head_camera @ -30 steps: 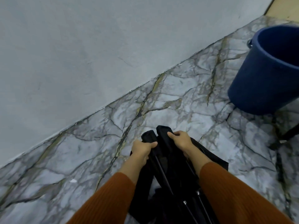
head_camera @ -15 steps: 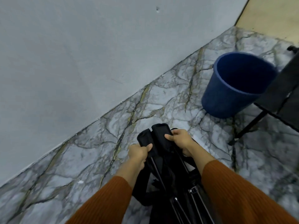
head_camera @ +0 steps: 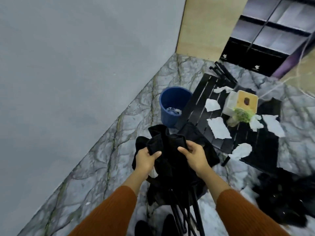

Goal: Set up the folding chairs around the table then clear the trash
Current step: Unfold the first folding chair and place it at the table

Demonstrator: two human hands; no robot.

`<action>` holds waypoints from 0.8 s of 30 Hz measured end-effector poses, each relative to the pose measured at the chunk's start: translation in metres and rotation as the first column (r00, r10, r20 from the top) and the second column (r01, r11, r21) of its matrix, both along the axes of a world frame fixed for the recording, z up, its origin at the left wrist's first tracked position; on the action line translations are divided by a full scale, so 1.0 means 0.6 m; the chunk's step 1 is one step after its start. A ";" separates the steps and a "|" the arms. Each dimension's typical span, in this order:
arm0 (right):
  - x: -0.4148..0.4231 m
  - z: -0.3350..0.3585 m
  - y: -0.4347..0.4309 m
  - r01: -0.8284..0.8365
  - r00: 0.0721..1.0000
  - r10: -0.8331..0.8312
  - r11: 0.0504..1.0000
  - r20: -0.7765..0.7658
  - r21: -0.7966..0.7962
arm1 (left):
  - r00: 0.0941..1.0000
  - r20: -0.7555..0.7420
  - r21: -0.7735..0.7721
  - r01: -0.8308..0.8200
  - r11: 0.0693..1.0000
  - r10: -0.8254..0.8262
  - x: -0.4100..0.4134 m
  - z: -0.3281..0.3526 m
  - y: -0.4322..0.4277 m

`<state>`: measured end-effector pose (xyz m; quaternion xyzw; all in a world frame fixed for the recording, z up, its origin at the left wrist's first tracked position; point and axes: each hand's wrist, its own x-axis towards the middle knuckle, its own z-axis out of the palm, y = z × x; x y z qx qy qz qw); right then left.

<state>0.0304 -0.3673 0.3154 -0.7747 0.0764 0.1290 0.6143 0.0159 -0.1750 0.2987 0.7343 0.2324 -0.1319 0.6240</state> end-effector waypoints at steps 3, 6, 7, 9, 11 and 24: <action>-0.077 0.090 -0.060 0.105 0.993 -0.102 0.993 0.057 -0.045 | 0.987 0.050 0.132 0.145 0.981 -0.153 -0.031 0.094 -0.036; -0.154 0.147 -0.124 0.233 0.969 -0.225 0.970 0.104 -0.071 | 0.956 0.103 0.188 0.252 0.949 -0.274 -0.062 0.156 -0.057; -0.179 0.158 -0.147 0.268 0.959 -0.258 0.960 0.118 -0.078 | 0.943 0.121 0.217 0.279 0.935 -0.309 -0.070 0.174 -0.059; -0.228 0.175 -0.192 0.346 0.933 -0.334 0.935 0.133 -0.076 | 0.912 0.181 0.284 0.310 0.907 -0.368 -0.080 0.201 -0.056; -0.274 0.193 -0.239 0.426 0.898 -0.411 0.902 0.157 -0.074 | 0.889 0.229 0.329 0.313 0.891 -0.396 -0.086 0.226 -0.047; -0.526 0.210 -0.298 0.608 0.791 -0.595 0.790 0.142 -0.076 | 0.844 0.245 0.469 0.327 0.821 -0.476 -0.198 0.256 0.062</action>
